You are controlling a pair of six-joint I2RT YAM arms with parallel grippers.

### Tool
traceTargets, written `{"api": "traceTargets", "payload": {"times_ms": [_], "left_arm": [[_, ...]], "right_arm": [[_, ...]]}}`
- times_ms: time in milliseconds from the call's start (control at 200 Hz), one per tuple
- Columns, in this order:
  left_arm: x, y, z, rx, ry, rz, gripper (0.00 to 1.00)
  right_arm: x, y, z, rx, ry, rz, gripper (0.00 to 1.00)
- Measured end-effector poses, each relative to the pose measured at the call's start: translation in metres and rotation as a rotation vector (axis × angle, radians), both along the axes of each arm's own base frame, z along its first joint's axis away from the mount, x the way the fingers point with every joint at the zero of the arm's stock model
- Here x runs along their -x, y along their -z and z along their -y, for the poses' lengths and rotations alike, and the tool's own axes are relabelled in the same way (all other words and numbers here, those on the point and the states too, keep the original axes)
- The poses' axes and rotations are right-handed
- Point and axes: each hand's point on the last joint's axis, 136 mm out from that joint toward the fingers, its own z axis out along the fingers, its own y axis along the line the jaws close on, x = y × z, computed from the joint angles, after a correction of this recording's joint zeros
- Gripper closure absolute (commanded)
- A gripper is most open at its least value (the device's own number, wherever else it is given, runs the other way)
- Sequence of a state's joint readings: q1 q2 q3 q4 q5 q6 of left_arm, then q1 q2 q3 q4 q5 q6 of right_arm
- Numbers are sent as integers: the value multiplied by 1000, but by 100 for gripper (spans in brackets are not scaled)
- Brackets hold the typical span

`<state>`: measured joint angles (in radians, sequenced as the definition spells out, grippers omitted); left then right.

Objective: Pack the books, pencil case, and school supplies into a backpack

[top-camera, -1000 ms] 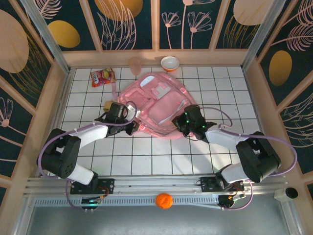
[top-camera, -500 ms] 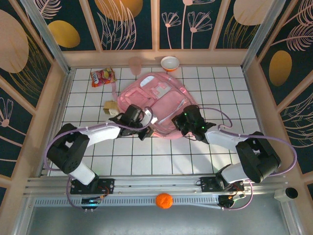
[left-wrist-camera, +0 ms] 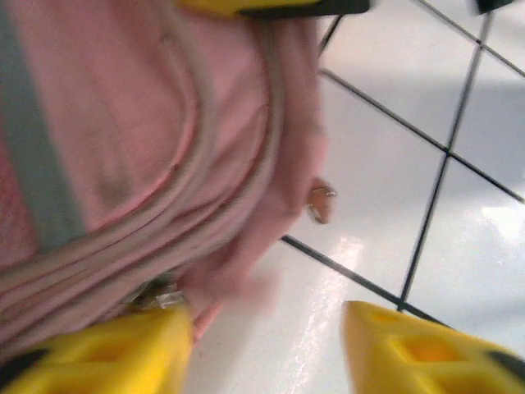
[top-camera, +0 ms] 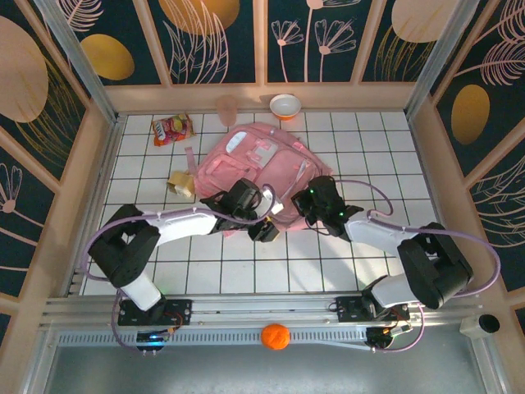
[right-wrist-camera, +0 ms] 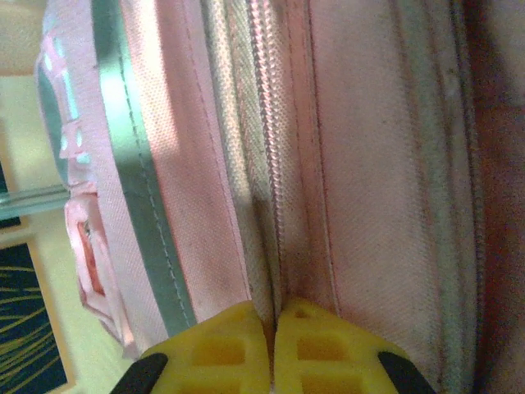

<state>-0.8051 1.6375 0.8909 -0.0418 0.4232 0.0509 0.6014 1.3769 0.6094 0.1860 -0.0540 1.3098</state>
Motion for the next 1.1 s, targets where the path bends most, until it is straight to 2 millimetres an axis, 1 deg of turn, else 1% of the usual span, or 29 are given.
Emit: {"api": "traceTargets", "payload": {"times_ms": [65,120,170,225,275,320,360,405,510,575,676,916,996,1096], "left_arm": [[6,-16,-1,23,36,51,25],[8,-37,-3,52,79,144,19],[7,-61,-5,81,126,263,18],[5,-83,-9,99,156,386,17],[0,-96,-14,93,180,487,17],[-6,-102,-19,75,198,555,18],[-13,-101,-23,44,211,599,20],[-22,-95,-28,-5,235,632,21],[-44,-75,-36,-136,304,676,22],[-54,-66,-34,-194,350,697,22],[-66,-56,-29,-244,399,730,21],[-84,-39,-15,-274,451,759,18],[-85,-33,-13,-280,469,755,17],[-82,-30,-13,-279,497,748,17]], "right_arm": [[1,-8,2,1,-21,21,83],[3,-16,4,13,-53,38,74],[7,-22,5,28,-80,45,67],[11,-31,6,53,-118,64,60],[13,-41,8,69,-141,85,57],[15,-51,10,86,-160,113,55],[18,-59,13,99,-173,133,55],[22,-66,17,111,-185,156,54],[31,-72,23,141,-211,172,54],[35,-72,26,155,-223,174,53],[40,-73,29,165,-234,180,53],[48,-72,34,171,-239,183,52],[49,-72,35,174,-239,186,52],[50,-72,36,177,-240,183,52]]}}
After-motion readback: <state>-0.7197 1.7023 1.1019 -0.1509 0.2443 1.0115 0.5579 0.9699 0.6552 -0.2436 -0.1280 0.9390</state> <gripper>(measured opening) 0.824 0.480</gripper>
